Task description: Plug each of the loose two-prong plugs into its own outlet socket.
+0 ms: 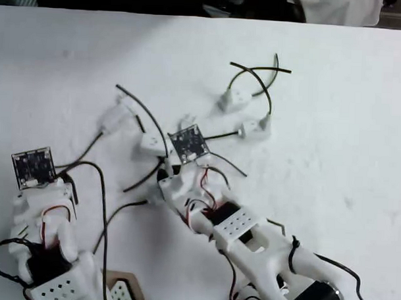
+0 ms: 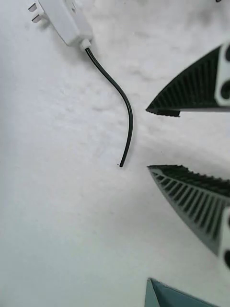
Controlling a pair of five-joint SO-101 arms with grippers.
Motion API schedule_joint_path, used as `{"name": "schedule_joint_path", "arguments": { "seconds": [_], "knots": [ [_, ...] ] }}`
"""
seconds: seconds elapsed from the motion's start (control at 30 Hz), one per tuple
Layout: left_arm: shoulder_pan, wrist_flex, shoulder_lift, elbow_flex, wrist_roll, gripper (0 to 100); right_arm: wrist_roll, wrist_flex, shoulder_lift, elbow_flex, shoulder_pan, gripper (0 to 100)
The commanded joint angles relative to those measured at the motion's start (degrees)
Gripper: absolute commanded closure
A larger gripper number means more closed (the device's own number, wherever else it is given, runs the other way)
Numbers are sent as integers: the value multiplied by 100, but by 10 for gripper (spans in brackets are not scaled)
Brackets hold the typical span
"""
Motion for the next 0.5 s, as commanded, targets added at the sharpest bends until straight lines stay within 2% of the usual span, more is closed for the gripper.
{"name": "schedule_joint_path", "arguments": {
  "seconds": [0.0, 0.27, 0.37, 0.47],
  "knots": [
    [-13, -123, -57, -18, 18, 816, -18, -119, -22, -44, -13, 982],
    [40, -123, -57, -18, 26, 816, 167, -75, -101, -9, -40, 982],
    [532, -343, -57, -9, 26, 816, 167, -31, -453, 53, -48, 982],
    [1007, -782, -57, -9, 35, 816, 141, 541, -1288, 105, -57, 982]
  ]
}}
